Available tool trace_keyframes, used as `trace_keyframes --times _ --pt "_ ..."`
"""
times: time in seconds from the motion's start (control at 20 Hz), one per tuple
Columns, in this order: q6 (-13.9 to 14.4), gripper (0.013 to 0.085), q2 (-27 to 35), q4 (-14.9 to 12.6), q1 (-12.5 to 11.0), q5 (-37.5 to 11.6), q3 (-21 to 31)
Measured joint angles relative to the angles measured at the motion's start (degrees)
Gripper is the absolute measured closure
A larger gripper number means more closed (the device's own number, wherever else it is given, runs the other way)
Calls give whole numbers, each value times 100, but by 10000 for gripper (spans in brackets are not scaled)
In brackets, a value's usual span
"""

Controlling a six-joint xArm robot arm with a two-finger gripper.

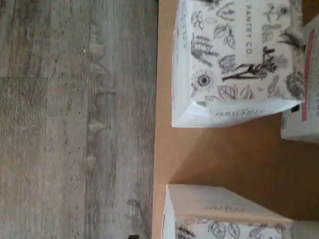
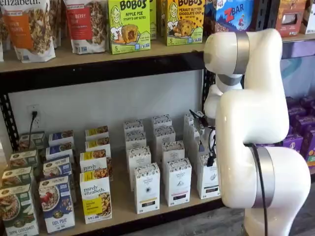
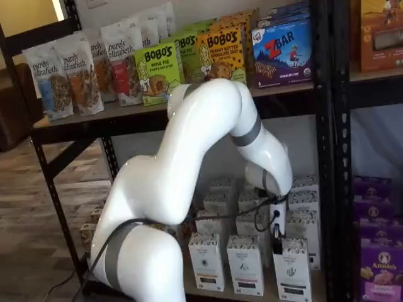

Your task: Pick up the white box with a green strip in the middle, on the bottom shelf, the sixth box from the left

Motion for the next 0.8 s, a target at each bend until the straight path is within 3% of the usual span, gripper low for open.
trace_keyframes --times 0.2,0.65,0.8 --pt "276 130 154 -330 -3 -73 -105" --pt "519 130 423 -664 -46 -107 -339" --pt "728 130 521 -923 -62 -28 -483"
